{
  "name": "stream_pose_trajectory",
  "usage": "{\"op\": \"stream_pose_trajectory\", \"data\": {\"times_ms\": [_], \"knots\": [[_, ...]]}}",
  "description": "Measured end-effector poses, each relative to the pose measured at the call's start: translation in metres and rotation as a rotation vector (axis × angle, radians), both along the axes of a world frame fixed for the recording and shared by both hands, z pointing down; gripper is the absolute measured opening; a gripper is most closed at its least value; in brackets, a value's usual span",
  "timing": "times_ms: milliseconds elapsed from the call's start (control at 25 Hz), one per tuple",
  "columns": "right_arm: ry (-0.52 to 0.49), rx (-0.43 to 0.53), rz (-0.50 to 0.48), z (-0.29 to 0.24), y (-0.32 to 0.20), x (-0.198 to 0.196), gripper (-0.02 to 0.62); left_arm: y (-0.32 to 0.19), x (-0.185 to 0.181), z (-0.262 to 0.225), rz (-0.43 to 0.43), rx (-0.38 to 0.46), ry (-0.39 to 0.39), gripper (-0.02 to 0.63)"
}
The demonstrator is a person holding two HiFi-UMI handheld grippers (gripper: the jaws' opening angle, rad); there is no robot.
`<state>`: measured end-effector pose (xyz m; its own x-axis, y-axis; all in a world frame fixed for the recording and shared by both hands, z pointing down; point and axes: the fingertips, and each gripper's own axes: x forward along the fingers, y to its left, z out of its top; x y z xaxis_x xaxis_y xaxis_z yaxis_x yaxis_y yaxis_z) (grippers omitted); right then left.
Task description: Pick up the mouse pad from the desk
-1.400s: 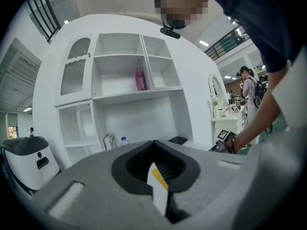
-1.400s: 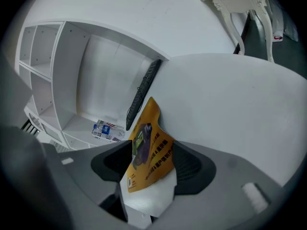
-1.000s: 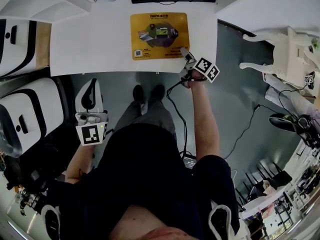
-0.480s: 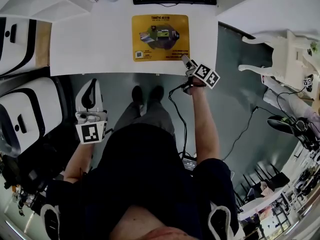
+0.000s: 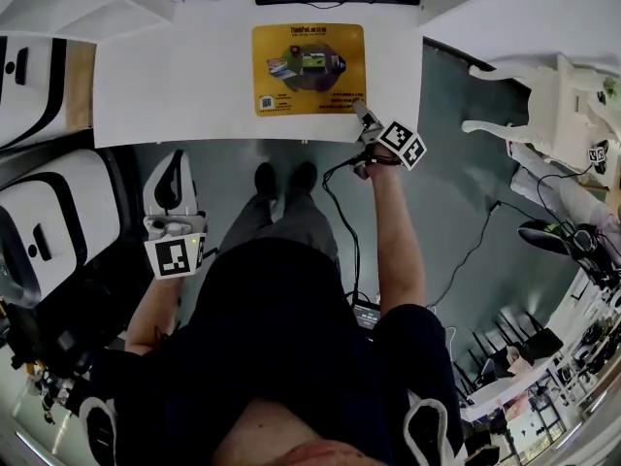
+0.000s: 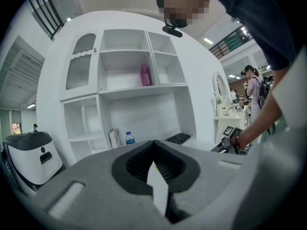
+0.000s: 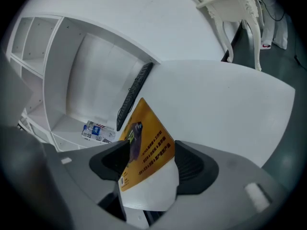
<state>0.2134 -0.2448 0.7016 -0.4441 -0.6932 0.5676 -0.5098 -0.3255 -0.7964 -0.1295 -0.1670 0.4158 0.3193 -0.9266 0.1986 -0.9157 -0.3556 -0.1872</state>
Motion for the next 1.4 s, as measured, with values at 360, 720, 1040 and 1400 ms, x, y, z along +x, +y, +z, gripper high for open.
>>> {"op": "stream_pose_trajectory", "data": {"times_ms": [360, 720, 1040, 1400], "knots": [[-0.057, 0.043, -0.041, -0.005, -0.016, -0.009, 0.282, 0.0, 0.006, 0.003, 0.008, -0.01, 0.004, 0.003], [0.052, 0.008, -0.105, 0.001, -0.003, -0.006, 0.258, 0.002, -0.009, 0.003, -0.02, -0.01, -0.001, 0.003], [0.051, -0.045, -0.06, 0.007, 0.005, 0.001, 0.261, -0.002, -0.01, 0.006, -0.02, -0.012, 0.008, 0.003], [-0.037, -0.008, -0.049, 0.006, -0.007, -0.002, 0.222, -0.006, -0.007, 0.011, -0.013, -0.02, 0.016, 0.003]]}}
